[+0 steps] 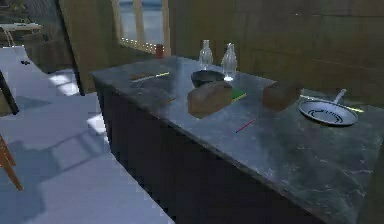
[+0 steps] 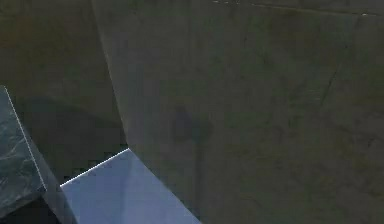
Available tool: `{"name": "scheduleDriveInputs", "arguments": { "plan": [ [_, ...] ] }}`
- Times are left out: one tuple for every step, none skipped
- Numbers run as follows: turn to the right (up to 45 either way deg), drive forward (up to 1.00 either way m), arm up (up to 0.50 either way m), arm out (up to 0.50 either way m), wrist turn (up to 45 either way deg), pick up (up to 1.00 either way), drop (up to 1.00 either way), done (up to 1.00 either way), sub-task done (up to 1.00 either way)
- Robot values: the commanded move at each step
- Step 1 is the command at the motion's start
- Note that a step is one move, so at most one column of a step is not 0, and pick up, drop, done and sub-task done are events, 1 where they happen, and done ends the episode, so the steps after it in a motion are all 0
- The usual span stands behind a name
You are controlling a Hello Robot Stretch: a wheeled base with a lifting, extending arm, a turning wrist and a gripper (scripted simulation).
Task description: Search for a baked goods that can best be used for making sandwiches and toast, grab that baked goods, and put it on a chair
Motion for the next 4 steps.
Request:
{"name": "scheduleDriveInputs", "arguments": {
  "plan": [
    [-45.0, 0.0, 0.0, 0.0, 0.0, 0.0, 0.0, 0.0, 0.0],
    [-36.0, 0.0, 0.0, 0.0, 0.0, 0.0, 0.0, 0.0, 0.0],
    [45.0, 0.0, 0.0, 0.0, 0.0, 0.0, 0.0, 0.0, 0.0],
    [3.0, 0.0, 0.0, 0.0, 0.0, 0.0, 0.0, 0.0, 0.0]
  ]
}}
